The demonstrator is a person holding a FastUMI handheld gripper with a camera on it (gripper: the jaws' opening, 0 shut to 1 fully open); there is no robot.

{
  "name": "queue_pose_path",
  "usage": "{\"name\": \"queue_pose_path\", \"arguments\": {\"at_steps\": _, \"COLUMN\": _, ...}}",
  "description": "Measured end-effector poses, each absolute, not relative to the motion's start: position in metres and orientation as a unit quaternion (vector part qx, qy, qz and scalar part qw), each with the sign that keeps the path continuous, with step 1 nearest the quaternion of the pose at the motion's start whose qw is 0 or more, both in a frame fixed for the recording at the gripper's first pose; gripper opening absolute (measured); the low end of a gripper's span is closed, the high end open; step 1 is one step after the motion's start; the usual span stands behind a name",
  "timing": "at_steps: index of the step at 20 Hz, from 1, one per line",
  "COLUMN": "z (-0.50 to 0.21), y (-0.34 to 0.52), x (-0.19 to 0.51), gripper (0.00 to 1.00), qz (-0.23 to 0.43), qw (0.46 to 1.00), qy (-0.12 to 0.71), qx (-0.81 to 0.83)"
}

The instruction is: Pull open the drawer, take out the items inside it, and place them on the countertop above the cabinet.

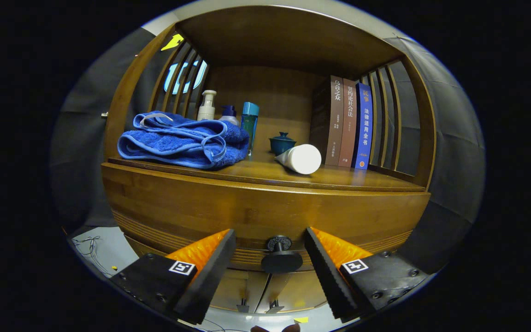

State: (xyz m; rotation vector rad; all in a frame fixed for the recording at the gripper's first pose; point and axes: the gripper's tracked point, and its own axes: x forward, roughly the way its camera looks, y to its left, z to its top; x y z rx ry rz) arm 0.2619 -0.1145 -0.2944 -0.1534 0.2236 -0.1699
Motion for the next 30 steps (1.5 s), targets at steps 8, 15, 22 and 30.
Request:
{"name": "queue_pose_path", "arguments": {"at_steps": 8, "z": -0.269, "y": -0.112, "x": 0.259, "gripper": 1.00, "qz": -0.073, "qw": 0.989, "qy": 0.100, "qx": -0.084}}
{"name": "queue_pose_path", "arguments": {"at_steps": 15, "z": -0.176, "y": -0.088, "x": 0.226, "gripper": 0.99, "qz": -0.061, "qw": 0.993, "qy": 0.063, "qx": -0.082}}
{"name": "queue_pose_path", "arguments": {"at_steps": 22, "z": -0.108, "y": -0.073, "x": 0.199, "gripper": 0.99, "qz": -0.056, "qw": 0.994, "qy": 0.044, "qx": -0.083}}
{"name": "queue_pose_path", "arguments": {"at_steps": 30, "z": -0.082, "y": -0.078, "x": 0.183, "gripper": 0.99, "qz": -0.064, "qw": 0.993, "qy": 0.051, "qx": -0.081}}
